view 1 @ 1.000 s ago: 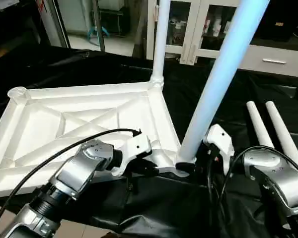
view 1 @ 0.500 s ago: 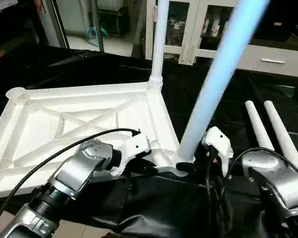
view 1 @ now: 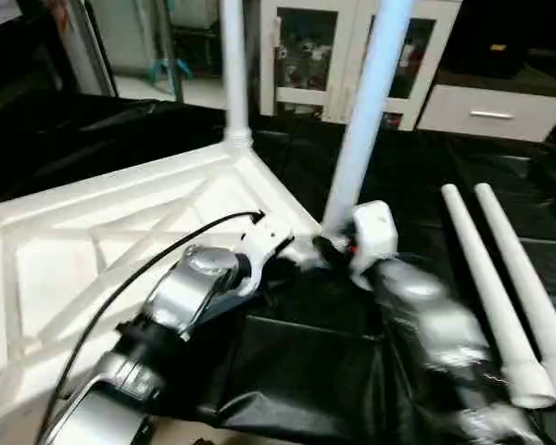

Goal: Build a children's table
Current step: Rotate leg to tighten

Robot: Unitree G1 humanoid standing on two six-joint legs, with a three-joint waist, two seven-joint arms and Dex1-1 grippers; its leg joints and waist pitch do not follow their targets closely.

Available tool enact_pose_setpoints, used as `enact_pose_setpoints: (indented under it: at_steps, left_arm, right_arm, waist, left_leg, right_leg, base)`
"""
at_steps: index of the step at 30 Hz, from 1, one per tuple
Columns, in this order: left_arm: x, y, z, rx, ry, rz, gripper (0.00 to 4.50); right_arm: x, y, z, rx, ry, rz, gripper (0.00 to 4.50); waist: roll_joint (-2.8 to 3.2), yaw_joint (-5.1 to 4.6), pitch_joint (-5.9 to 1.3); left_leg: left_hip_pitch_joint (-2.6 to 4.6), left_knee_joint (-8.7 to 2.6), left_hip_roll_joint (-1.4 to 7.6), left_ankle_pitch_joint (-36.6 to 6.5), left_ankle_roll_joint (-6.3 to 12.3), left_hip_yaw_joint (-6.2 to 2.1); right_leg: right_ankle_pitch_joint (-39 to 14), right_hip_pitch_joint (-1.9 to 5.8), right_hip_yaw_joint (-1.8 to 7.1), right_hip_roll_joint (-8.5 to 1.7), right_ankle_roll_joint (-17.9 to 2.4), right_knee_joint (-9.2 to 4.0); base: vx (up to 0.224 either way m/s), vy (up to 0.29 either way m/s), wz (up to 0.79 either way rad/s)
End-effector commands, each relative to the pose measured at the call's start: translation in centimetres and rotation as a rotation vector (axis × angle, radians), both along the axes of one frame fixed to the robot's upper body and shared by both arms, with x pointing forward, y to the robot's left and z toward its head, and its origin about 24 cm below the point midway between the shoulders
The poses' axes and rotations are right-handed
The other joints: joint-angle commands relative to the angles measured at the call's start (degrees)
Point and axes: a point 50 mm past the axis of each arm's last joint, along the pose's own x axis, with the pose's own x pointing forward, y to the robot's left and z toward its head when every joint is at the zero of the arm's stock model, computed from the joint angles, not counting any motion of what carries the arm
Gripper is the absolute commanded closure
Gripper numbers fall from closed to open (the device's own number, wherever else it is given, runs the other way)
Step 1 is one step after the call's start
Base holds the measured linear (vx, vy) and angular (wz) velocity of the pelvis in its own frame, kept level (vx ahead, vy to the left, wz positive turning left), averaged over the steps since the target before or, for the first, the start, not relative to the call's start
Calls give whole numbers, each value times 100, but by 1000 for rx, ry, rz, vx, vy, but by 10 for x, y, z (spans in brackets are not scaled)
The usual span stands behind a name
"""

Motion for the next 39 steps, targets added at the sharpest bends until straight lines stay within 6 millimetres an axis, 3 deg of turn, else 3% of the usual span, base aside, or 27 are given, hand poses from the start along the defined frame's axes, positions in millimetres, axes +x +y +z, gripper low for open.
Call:
enact_pose_setpoints:
  at_steps: [1,7,8,10,14,17,19,26,29,36,39]
  left_arm:
    - [4,0,4,-7,-26,20,450]
    - [0,4,-1,-6,-3,19,450]
    - [-1,4,-2,-5,0,19,450]
    - [-2,6,-3,-3,2,18,450]
    - [-5,9,-4,1,6,-3,450]
    - [-10,13,-5,10,19,-38,450]
    - [-16,15,-6,17,29,-78,450]
    - [-38,17,-7,30,84,-238,450]
    - [-41,19,-7,31,100,-261,450]
    - [-46,22,-5,33,111,-284,450]
    - [-46,23,-4,35,111,-283,450]
  right_arm:
    - [-11,-1,-30,-54,146,-46,178]
    - [-13,13,-25,11,117,20,178]
    - [-13,12,-23,18,103,28,143]
    - [-12,6,-18,18,71,34,108]
    - [-12,-11,-8,24,25,42,81]
    - [-16,-25,0,55,26,149,42]
    - [-22,-38,8,69,31,287,42]
    - [-35,-64,20,5,18,568,42]
    - [-35,-67,23,6,8,602,42]
    - [-31,-66,19,-97,15,698,42]
    - [-32,-65,19,-94,15,712,42]
  waist:
    - [13,-19,-275]
    - [-28,-18,-258]
    - [-31,-12,-258]
    - [-35,6,-267]
    - [-42,23,-280]
    - [-23,23,-277]
    - [-36,42,-282]
    - [-39,60,-285]
    - [-30,83,-288]
    - [-70,85,-275]
    - [-66,90,-290]
  left_leg:
    - [81,-531,287,-1851,-319,-220]
    - [100,-544,277,-2105,-281,-207]
    - [95,-542,276,-2084,-267,-206]
    - [83,-542,288,-1913,-219,-198]
    - [38,-542,298,-1580,-142,-183]
    - [40,-533,299,-1527,-87,-173]
    - [37,-515,307,-1486,22,-169]
    - [25,-474,328,-1153,220,-140]
    - [55,-474,347,-1113,231,-141]
    - [46,-467,328,-1159,188,-134]
    - [35,-460,331,-1001,240,-142]
  right_leg:
    - [-2398,135,217,-361,-701,-517]
    - [-2533,112,237,-369,-622,-539]
    - [-2551,115,240,-374,-605,-544]
    - [-2430,123,252,-376,-604,-536]
    - [-1919,179,253,-365,-741,-477]
    - [-1810,190,254,-364,-837,-467]
    - [-1661,238,252,-354,-893,-452]
    - [-1324,237,252,-373,-1200,-415]
    - [-1298,220,247,-375,-1279,-405]
    - [-1464,224,246,-373,-1283,-415]
    - [-1272,241,243,-370,-1299,-386]
  base:
    - [0,0,0]
    - [0,0,0]
    - [0,0,0]
    - [0,0,0]
    - [0,0,0]
    - [0,0,0]
    - [0,0,0]
    - [0,0,0]
    - [0,0,0]
    - [0,0,0]
    - [0,0,0]
